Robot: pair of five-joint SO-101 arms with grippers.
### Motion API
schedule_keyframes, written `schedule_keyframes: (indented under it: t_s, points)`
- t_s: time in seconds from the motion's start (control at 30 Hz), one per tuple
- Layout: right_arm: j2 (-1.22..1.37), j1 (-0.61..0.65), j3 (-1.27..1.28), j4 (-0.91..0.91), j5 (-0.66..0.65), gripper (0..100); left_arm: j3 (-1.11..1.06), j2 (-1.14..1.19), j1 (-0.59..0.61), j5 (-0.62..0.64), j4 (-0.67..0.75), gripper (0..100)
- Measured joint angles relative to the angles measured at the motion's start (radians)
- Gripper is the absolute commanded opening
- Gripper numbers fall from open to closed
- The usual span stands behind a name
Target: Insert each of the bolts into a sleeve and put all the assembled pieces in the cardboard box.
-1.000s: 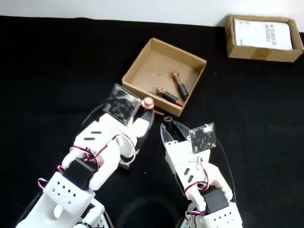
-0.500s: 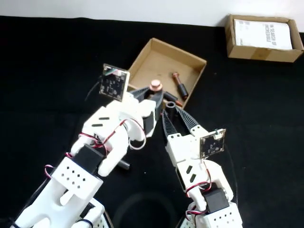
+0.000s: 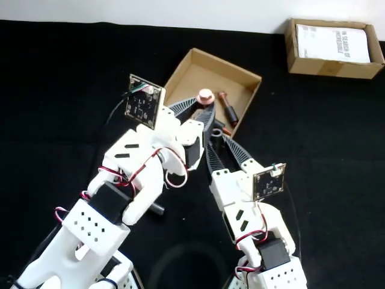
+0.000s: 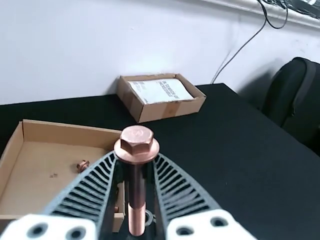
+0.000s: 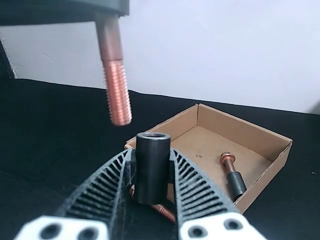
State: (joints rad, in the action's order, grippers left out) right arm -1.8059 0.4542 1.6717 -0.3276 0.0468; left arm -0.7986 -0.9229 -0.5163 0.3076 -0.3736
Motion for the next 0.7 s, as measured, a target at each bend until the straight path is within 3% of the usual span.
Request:
schedule_keyframes:
  t_s: [0.7]
  points:
    - [0.000,0.000,0.000,0.002,0.000,0.6,0.034,0.095,-0.012,0.002,0.074,1]
